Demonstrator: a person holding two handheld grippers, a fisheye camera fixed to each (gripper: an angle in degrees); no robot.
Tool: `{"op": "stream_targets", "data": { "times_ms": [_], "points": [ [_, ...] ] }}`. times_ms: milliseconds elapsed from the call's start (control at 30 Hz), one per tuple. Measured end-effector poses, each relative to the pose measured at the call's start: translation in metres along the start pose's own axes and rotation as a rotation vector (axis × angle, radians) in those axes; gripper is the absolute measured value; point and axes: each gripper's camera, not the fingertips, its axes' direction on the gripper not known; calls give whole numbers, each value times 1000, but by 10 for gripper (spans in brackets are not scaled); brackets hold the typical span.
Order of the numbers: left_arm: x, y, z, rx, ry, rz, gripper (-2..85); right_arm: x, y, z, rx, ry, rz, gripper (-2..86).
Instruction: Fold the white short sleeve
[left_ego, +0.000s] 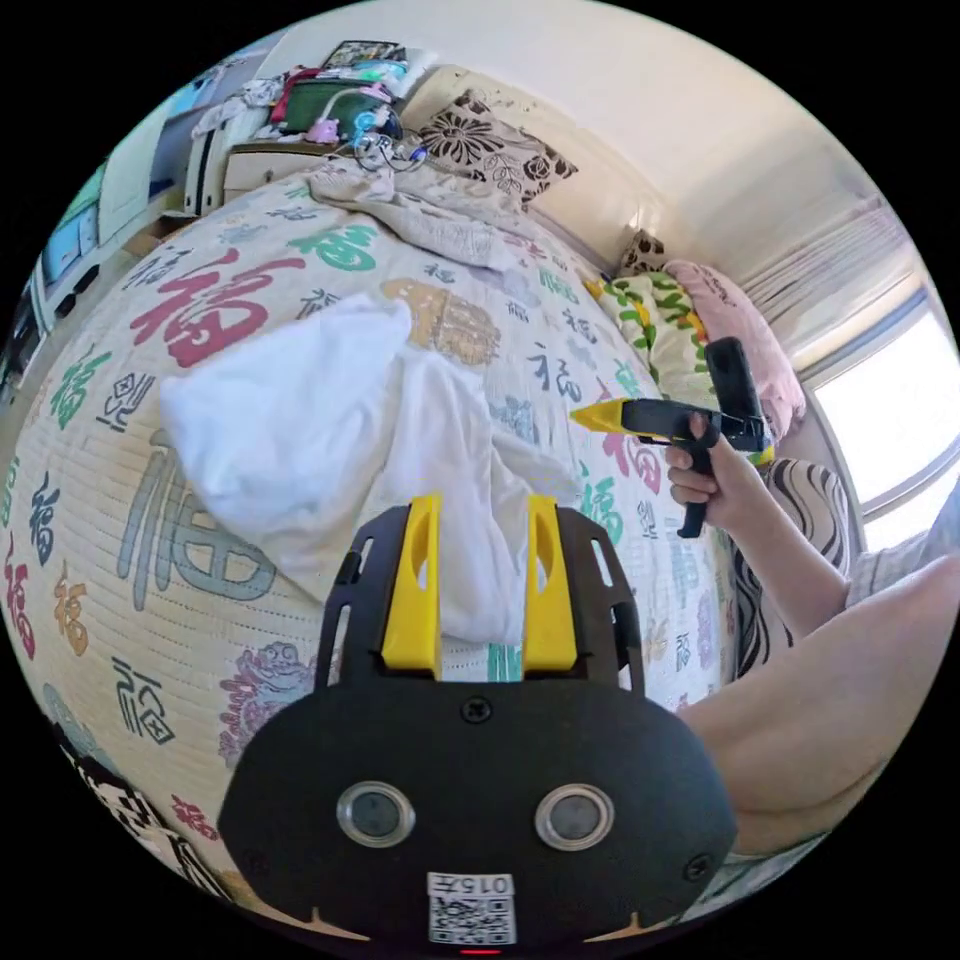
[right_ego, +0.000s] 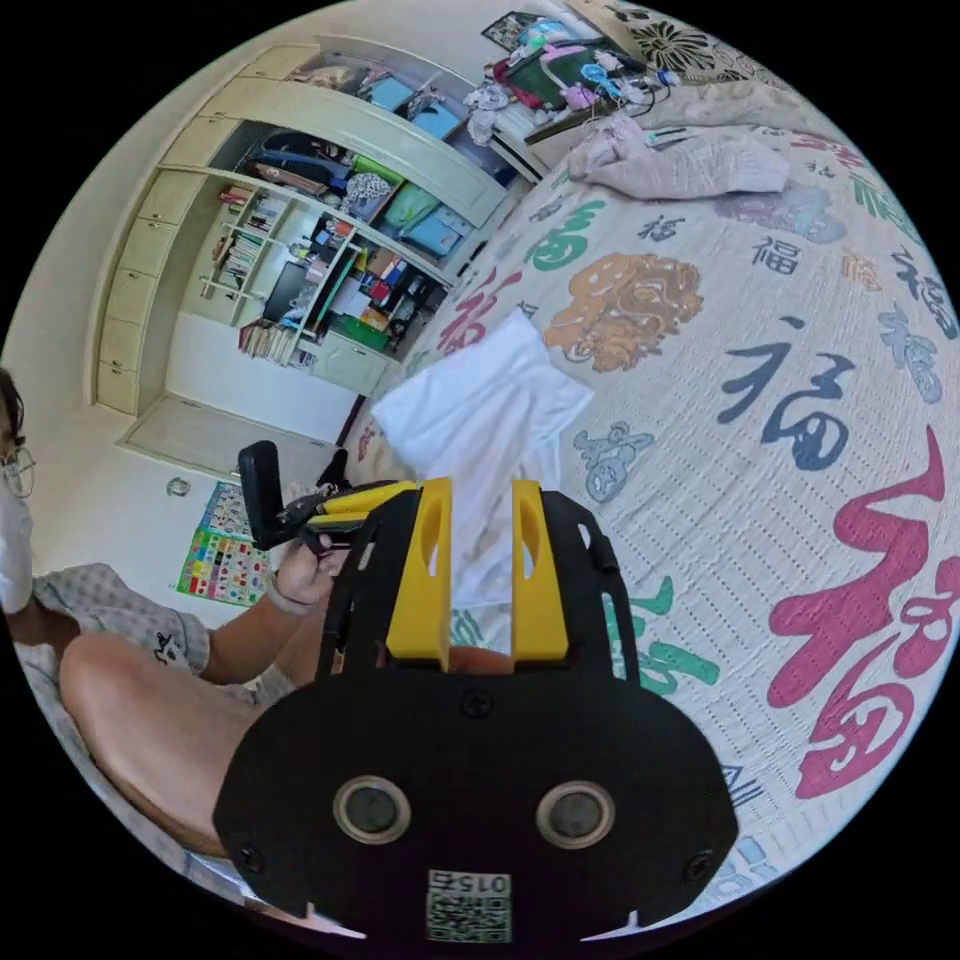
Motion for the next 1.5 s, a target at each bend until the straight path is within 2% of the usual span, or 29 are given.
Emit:
{"op": "stream_targets", "data": {
  "times_ms": [167,233,333,400,433,467,500,600,767,900,1000,1167,1233,1300,1367,1433,1500],
  "points": [
    [10,-48,83,-77,-230,101,59,23,-7,15,-61,86,-3,89],
    [3,-60,88,-70,-201,92,32,31,-9,10,-42,54,-2,87],
    [-36,-52,55,116,75,-73,13,41,-10,0,-30,-11,-34,86],
    [-74,-15,10,386,250,-241,5,45,-9,-8,-63,-12,-87,86],
    [-82,-3,1,433,232,-291,4,46,-8,-9,-76,-8,-96,87],
    [-96,20,-12,468,130,-409,2,49,-8,-11,-104,-1,-109,87],
    [-107,37,-17,408,-6,-518,1,50,-8,-13,-131,-4,-129,88],
    [-113,38,4,182,-144,-522,2,52,-11,-11,-199,-57,-190,89],
    [-107,3,62,-13,-94,-494,15,44,-23,-1,-310,-4,-321,99],
    [-77,-46,75,1,-241,-268,56,40,-18,-11,-328,18,-423,95],
    [-59,-85,98,-52,-216,-72,78,40,-11,-15,-387,-20,-490,86],
    [-51,-110,121,56,-187,-35,76,30,11,1,-464,-208,-553,84],
    [-53,-117,131,85,-149,-27,78,23,27,17,-511,-124,-603,91],
    [-62,-124,160,-27,-80,-8,86,18,46,34,-530,60,-655,75],
    [-68,-119,183,-131,-72,-20,91,16,52,33,-494,110,-644,52],
    [-68,-109,190,-117,-96,-16,89,15,55,27,-496,121,-603,33],
    [-68,-101,191,-97,-101,-37,96,15,58,1,-380,115,-560,16]
  ]
}}
